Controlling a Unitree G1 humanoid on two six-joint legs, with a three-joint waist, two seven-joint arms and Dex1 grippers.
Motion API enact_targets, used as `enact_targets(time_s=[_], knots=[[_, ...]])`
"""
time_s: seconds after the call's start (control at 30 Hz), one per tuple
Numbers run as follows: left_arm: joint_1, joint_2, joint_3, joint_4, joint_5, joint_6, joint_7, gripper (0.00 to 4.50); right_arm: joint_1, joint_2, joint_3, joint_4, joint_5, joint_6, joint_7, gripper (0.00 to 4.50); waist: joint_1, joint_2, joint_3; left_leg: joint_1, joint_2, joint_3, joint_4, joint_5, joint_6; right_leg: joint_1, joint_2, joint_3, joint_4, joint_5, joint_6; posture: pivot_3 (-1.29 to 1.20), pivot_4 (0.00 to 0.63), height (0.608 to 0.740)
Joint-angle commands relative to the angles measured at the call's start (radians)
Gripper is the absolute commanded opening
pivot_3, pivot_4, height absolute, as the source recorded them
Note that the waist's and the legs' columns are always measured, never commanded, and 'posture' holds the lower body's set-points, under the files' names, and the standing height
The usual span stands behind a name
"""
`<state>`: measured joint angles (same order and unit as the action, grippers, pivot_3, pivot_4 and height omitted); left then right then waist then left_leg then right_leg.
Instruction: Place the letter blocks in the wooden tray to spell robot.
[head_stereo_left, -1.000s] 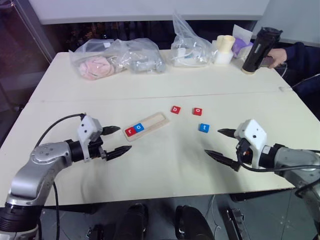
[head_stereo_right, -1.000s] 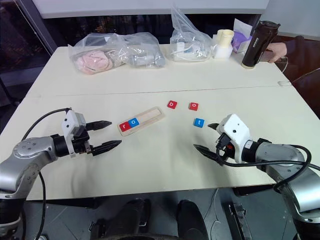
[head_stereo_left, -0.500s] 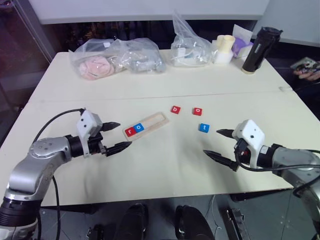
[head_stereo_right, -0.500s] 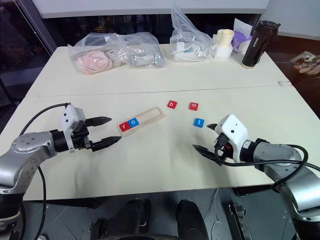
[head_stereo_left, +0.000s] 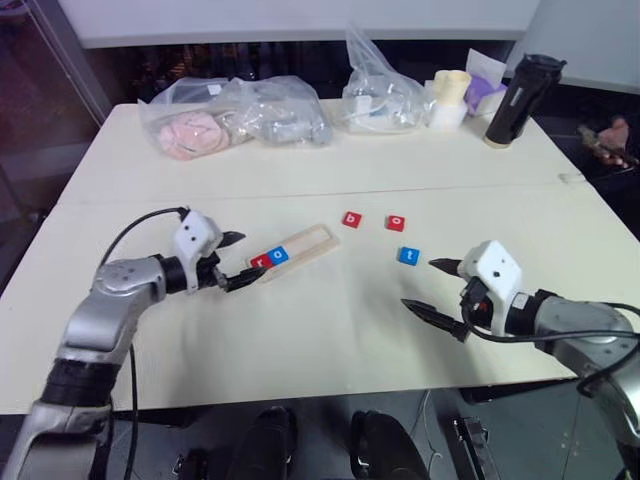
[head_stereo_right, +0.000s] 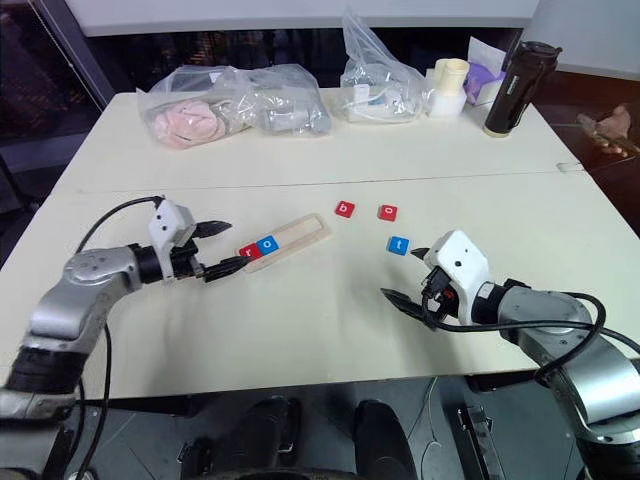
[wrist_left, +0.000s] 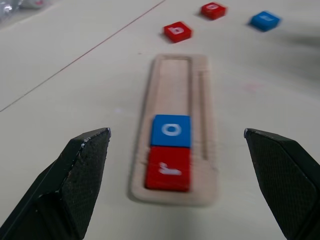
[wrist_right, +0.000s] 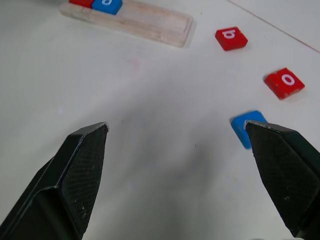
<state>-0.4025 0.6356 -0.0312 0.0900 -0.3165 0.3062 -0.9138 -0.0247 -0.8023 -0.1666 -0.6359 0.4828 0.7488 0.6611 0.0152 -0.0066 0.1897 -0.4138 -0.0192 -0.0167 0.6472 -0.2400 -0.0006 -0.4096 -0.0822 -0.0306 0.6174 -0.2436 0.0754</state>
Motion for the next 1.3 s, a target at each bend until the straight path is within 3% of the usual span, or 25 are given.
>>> enact_targets(time_s=[0.03,0.4,0.9,1.17,1.3], knots=[[-0.035,-0.021,-0.019,0.089,0.033,-0.074,-0.037,4.50,-0.004,0.010,-0.011,-0.050,-0.001,-0.011,-0.023,4.48,-0.003,0.000,0.000,0.000,0.000,0.000,0.000,0.000,0.000,0.000,0.000,0.000,0.000,0.000,0.000,0.00,0.150,0.740],[-0.105,-0.071,-0.052,0.314,0.133,-0.235,-0.078,4.50,0.017,0.022,0.004,-0.083,-0.001,-0.004,-0.061,4.48,0.000,-0.001,0.000,0.000,0.000,0.000,0.003,0.000,0.000,0.000,0.000,0.000,0.002,0.001,0.002,0.00,0.150,0.740],[-0.131,-0.110,-0.104,0.472,0.227,-0.346,-0.076,4.50,0.023,0.018,0.015,-0.091,-0.012,-0.008,-0.071,4.48,0.002,-0.001,-0.001,0.004,0.000,0.000,0.003,0.000,0.001,0.004,0.000,0.000,0.003,0.001,0.001,0.00,0.150,0.740],[-0.134,-0.126,-0.091,0.497,0.214,-0.315,-0.079,4.50,0.019,0.016,0.024,-0.090,-0.019,-0.012,-0.072,4.48,0.002,0.000,-0.002,0.005,0.000,0.000,0.004,0.001,0.002,0.006,-0.001,0.000,0.003,0.002,0.001,0.00,0.150,0.740],[-0.130,-0.131,-0.086,0.496,0.201,-0.301,-0.097,3.27,0.017,0.015,0.026,-0.089,-0.019,-0.012,-0.072,4.50,0.003,0.000,-0.003,0.005,0.000,0.000,0.004,0.001,0.002,0.006,-0.001,0.000,0.003,0.003,0.001,0.00,0.150,0.740]])
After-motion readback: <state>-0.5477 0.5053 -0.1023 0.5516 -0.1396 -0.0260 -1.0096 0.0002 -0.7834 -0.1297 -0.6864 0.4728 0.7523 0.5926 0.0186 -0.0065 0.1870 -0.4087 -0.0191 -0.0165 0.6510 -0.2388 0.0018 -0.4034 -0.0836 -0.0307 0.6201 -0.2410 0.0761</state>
